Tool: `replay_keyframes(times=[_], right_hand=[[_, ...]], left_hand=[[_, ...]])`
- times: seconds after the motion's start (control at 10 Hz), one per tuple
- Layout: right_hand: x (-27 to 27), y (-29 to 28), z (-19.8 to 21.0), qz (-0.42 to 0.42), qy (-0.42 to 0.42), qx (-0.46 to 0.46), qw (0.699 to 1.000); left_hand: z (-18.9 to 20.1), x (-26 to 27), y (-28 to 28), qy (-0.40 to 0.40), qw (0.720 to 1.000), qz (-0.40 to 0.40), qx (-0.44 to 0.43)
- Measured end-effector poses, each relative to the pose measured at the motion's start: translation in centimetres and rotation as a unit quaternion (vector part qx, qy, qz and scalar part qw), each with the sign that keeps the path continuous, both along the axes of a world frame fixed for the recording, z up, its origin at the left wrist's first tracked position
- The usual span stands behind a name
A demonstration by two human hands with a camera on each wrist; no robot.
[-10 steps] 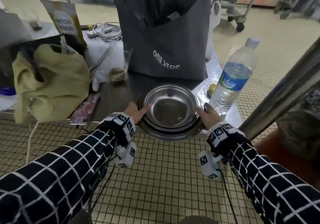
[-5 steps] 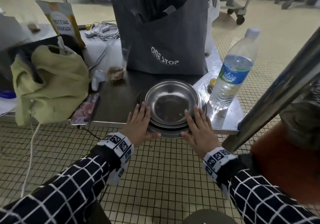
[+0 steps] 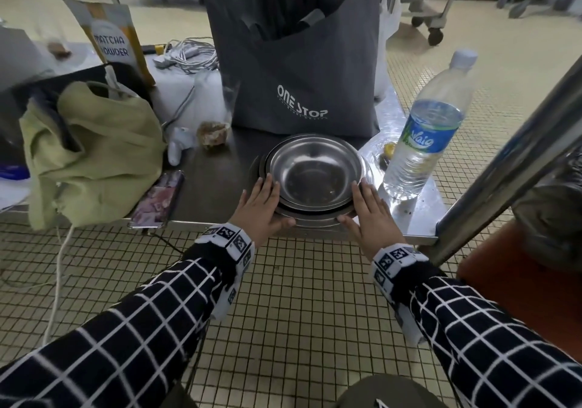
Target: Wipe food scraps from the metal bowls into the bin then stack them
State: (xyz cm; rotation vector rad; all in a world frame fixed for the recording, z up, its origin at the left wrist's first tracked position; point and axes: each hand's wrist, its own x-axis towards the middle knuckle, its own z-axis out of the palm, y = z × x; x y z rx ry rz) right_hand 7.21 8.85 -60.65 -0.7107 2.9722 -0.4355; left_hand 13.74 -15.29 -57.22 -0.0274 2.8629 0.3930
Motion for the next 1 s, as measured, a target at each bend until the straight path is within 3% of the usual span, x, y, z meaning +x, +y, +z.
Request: replay_keyframes(times=[0.6,0.7,0.8,0.9,1.0], right_hand=[[-6.1,-1.6,2.0,-0.013,-0.067,0.063,0.996],[-5.4,-1.7,1.8,-0.035,-0.047,0.061,0.996],[-2.6,-2.0,1.9,-0.041,0.012,0.046,0.998],[0.0,-1.6,1.7,-0.003,0.049,0.032,0.998],[2.7,-0.9,1.4,0.042,0.041,0.021,0.998]], left_hand=[[0.3,-5.3,-1.4,-0.038,0.999,0.02,0.023],[0.4,-5.2,-1.4,-0.036,0.999,0.023,0.019],[0.7,-3.9,-1.1,0.016,0.999,0.018,0.021],[0.9,-2.0,-1.4,0.071,0.997,-0.005,0.023],[1.6,0.7,-2.6,0.071,0.996,-0.046,0.018]])
